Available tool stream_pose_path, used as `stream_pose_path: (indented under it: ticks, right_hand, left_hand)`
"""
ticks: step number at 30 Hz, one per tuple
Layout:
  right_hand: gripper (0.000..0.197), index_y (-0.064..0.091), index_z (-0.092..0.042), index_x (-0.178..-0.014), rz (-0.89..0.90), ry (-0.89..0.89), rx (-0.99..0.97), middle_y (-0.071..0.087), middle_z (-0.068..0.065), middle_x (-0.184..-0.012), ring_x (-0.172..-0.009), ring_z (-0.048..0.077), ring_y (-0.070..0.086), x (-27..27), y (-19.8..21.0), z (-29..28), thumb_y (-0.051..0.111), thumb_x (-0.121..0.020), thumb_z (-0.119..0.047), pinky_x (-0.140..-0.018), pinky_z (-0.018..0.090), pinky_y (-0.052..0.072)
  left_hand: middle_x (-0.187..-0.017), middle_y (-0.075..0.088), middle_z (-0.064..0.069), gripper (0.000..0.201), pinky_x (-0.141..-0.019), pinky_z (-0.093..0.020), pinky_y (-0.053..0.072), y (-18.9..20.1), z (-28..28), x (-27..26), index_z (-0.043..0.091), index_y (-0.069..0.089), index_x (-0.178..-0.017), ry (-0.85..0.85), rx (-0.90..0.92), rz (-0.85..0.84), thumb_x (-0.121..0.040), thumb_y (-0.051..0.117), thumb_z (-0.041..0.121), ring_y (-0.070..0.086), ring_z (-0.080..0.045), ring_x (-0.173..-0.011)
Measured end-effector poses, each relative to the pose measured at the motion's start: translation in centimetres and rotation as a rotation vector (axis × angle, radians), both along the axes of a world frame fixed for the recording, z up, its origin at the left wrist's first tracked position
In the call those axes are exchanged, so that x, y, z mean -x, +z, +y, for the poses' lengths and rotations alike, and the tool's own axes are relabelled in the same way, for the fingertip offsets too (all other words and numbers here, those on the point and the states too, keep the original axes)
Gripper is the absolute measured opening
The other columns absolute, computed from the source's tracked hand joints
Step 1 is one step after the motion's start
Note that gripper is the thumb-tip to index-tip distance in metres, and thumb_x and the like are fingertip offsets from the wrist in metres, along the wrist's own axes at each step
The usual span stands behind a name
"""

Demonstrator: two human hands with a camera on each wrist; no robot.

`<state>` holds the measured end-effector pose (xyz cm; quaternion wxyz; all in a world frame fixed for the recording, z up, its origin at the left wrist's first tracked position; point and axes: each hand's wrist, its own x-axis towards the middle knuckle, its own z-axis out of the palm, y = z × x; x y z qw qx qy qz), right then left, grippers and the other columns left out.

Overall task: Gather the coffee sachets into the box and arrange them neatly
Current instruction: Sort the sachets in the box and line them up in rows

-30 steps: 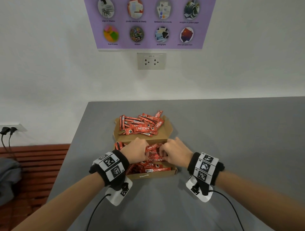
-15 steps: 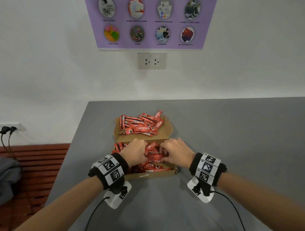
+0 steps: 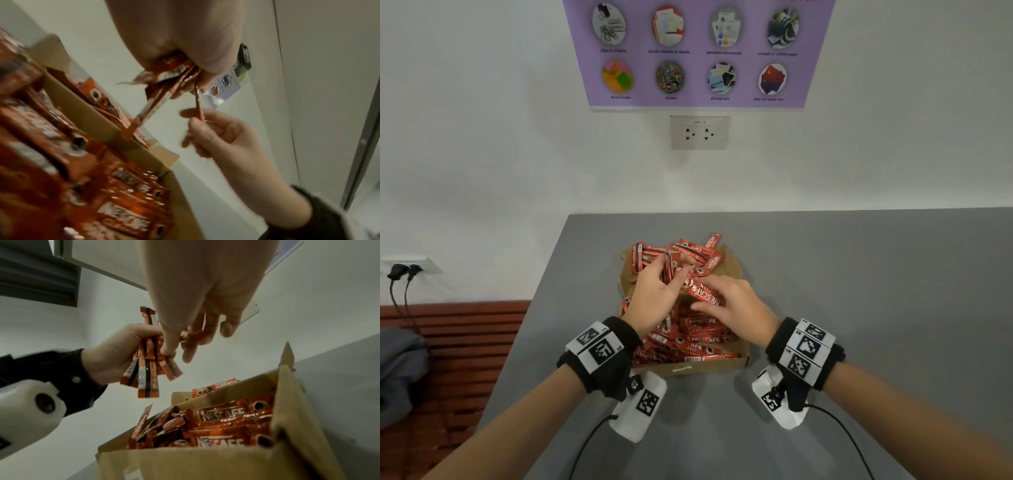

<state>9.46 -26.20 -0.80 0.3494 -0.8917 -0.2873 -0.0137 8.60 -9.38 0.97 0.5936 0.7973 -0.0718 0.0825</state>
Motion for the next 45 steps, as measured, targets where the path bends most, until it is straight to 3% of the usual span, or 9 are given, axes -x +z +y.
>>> stream_pose_path:
  ticks: [4,14,19,24,28,32,36,40,45]
  right_hand:
    - [0.037,0.064,-0.016,-0.116,-0.048,0.009,0.042,0.070,-0.002,-0.102,-0.086,0.008,0.065,-0.6,0.0,-0.7,0.058,-0.088,-0.040,-0.078,0.028,0.053]
    - [0.067,0.021,-0.019,-0.142,0.126,-0.179,-0.204,0.059,-0.004,-0.095,-0.082,0.000,0.058,-0.6,-0.4,-0.8,0.061,-0.089,-0.025,-0.069,0.010,0.045]
    - [0.049,0.039,-0.018,-0.133,0.042,-0.149,-0.223,0.058,-0.003,-0.098,-0.083,0.005,0.060,-0.9,0.2,0.4,0.060,-0.089,-0.014,-0.078,0.020,0.053]
    - [0.016,0.056,-0.017,-0.095,-0.267,-0.299,-0.046,0.051,-0.011,-0.091,-0.088,0.007,0.045,-0.9,0.0,0.2,0.053,-0.089,-0.031,-0.081,0.027,0.041]
    - [0.041,0.063,-0.017,-0.083,-0.080,-0.248,0.147,0.056,-0.011,-0.068,-0.064,0.006,0.052,-0.7,-0.5,0.4,0.036,-0.096,-0.045,-0.082,0.037,0.045]
    - [0.053,0.061,-0.015,-0.096,0.002,-0.218,-0.004,0.066,-0.005,-0.083,-0.071,0.010,0.062,-1.0,-1.0,1.0,0.027,-0.094,-0.055,-0.072,0.040,0.053]
    - [0.022,0.056,-0.008,-0.098,0.000,-0.150,-0.135,0.064,0.002,-0.089,-0.075,0.014,0.061,-1.2,0.3,1.4,0.046,-0.096,-0.028,-0.070,0.037,0.053]
    - [0.017,0.066,-0.009,-0.100,-0.056,-0.113,-0.047,0.061,0.000,-0.091,-0.077,0.009,0.054,-1.6,0.8,-0.2,0.057,-0.091,-0.021,-0.072,0.025,0.047]
    - [0.028,0.068,-0.013,-0.104,0.194,0.040,0.194,0.058,-0.010,-0.076,-0.065,0.000,0.056,-0.5,-0.3,-1.4,0.075,-0.077,-0.016,-0.069,0.023,0.051]
  left_hand:
    - [-0.073,0.067,0.013,0.003,-0.062,-0.011,0.048,-0.1,0.7,0.4,0.022,0.064,-0.086,-0.063,-0.049,0.109,-0.088,0.062,0.023,0.062,0.000,-0.066]
    - [-0.069,0.070,0.004,0.011,-0.074,-0.021,0.050,-1.5,0.9,-0.6,0.015,0.063,-0.083,0.079,-0.143,0.105,-0.090,0.060,0.023,0.066,-0.008,-0.071]
    - [-0.075,0.070,0.002,0.013,-0.065,-0.019,0.051,-1.4,-0.3,0.0,0.011,0.063,-0.090,-0.192,-0.283,0.174,-0.094,0.054,0.020,0.066,-0.001,-0.067]
    - [-0.078,0.068,0.001,0.016,-0.069,-0.024,0.052,-1.5,-0.4,-0.6,0.011,0.062,-0.099,0.102,-0.305,0.079,-0.094,0.053,0.023,0.065,-0.008,-0.068]
    - [-0.087,0.070,0.001,0.029,-0.071,-0.009,0.044,-1.5,-0.6,-0.5,0.009,0.056,-0.119,0.170,-0.282,0.048,-0.095,0.051,0.025,0.063,-0.005,-0.076]
    - [-0.073,0.058,0.011,0.011,-0.065,-0.011,0.043,-1.2,-1.2,-0.3,0.015,0.058,-0.095,0.173,-0.133,0.041,-0.095,0.051,0.024,0.053,0.007,-0.062]
    - [-0.078,0.063,0.007,0.006,-0.063,-0.017,0.047,-0.9,-1.5,0.6,0.019,0.060,-0.092,-0.137,-0.145,0.110,-0.093,0.054,0.019,0.058,0.000,-0.066]
    - [-0.068,0.061,0.000,0.018,-0.057,-0.023,0.046,-0.9,-0.2,0.0,0.017,0.058,-0.074,-0.052,-0.236,0.161,-0.092,0.056,0.017,0.054,-0.013,-0.057]
    - [-0.077,0.066,0.000,0.009,-0.056,-0.012,0.044,-0.7,1.1,-0.4,0.016,0.063,-0.091,0.028,-0.233,0.130,-0.090,0.057,0.010,0.057,-0.001,-0.060]
